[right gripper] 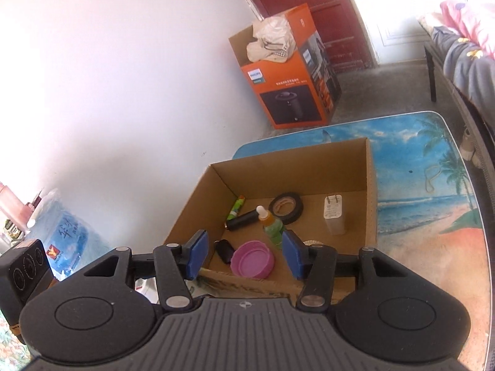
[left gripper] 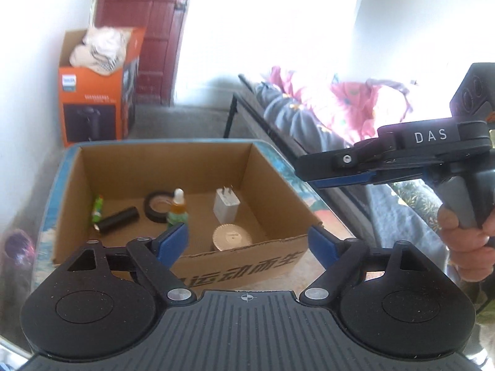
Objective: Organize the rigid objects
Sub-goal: 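Move the right gripper to the white pill bottle and close on it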
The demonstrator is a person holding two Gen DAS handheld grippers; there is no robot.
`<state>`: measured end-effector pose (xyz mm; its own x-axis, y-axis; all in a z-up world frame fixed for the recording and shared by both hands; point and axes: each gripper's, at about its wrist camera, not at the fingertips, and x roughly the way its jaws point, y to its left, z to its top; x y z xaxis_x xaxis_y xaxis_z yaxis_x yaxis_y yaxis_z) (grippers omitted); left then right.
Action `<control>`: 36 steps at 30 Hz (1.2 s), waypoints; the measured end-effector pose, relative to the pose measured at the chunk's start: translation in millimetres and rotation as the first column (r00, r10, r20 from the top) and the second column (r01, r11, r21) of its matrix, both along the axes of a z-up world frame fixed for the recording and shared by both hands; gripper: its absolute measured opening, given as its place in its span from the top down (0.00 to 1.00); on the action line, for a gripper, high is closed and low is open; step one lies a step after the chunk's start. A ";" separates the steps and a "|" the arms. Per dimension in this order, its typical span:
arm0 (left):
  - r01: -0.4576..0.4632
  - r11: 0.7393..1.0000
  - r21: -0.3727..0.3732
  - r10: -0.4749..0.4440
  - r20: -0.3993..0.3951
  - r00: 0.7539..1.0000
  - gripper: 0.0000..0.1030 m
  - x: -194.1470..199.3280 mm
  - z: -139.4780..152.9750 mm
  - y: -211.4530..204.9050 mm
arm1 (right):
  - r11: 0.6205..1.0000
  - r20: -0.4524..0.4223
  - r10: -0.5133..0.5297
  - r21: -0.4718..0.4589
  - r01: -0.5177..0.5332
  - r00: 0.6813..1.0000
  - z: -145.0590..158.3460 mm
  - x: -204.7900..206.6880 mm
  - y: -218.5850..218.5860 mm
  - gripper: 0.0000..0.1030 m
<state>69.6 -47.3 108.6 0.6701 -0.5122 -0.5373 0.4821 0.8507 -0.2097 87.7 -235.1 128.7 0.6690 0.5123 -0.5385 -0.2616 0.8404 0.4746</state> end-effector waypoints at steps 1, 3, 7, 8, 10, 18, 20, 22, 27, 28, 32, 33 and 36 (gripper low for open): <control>-0.011 1.000 0.004 0.010 0.021 1.000 0.16 -7.6 1.8 3.7 | 1.000 0.008 0.006 -0.001 -0.006 1.000 3.5 -5.2 2.6 0.46; -0.035 0.999 0.008 0.035 0.059 0.998 0.15 -17.9 4.6 11.0 | 1.000 0.024 0.020 -0.005 -0.020 1.000 9.3 -13.7 8.7 0.46; -0.107 0.994 0.006 0.106 0.116 0.988 0.14 -31.3 5.6 30.5 | 0.998 0.037 0.055 -0.014 -0.055 0.998 12.8 -20.2 24.7 0.45; -0.125 0.992 0.006 0.123 0.127 0.984 0.14 -33.9 5.3 35.2 | 0.998 0.035 0.065 -0.015 -0.064 0.997 12.6 -20.3 29.2 0.44; -0.159 0.987 0.001 0.157 0.146 0.977 0.14 -38.1 4.2 44.5 | 0.996 0.029 0.086 -0.012 -0.086 0.996 10.6 -20.2 39.7 0.44; -0.264 0.963 0.056 0.254 0.139 0.957 0.13 -26.5 -20.7 68.1 | 0.986 -0.014 0.162 0.052 -0.161 0.987 -11.7 -5.1 88.6 0.44; -0.280 0.958 0.070 0.270 0.121 0.955 0.13 -21.4 -31.2 74.9 | 0.981 -0.032 0.178 0.082 -0.175 0.984 -21.4 -0.1 100.7 0.44; -0.291 0.953 0.089 0.282 0.101 0.954 0.14 -14.9 -41.0 78.2 | 0.980 -0.046 0.180 0.100 -0.174 0.983 -31.9 3.7 112.7 0.44; -0.289 0.949 0.130 0.284 0.056 0.957 0.22 -1.0 -62.5 80.5 | 0.985 -0.076 0.158 0.080 -0.152 0.984 -55.3 15.0 135.4 0.45; -0.286 0.949 0.134 0.282 0.047 0.958 0.25 2.3 -65.9 80.2 | 0.987 -0.084 0.151 0.072 -0.145 0.985 -60.1 17.9 139.0 0.46; -0.274 0.951 0.142 0.273 0.026 0.962 0.34 12.5 -74.4 77.5 | 0.992 -0.103 0.128 0.034 -0.125 0.986 -73.5 28.9 152.6 0.50; -0.269 0.953 0.141 0.269 0.022 0.963 0.35 14.2 -75.6 77.3 | 0.992 -0.105 0.123 0.025 -0.121 0.987 -76.0 30.8 154.7 0.51; -0.256 0.957 0.138 0.257 0.012 0.966 0.42 18.1 -78.8 76.6 | 0.993 -0.117 0.122 0.026 -0.119 0.986 -82.4 36.2 157.7 0.54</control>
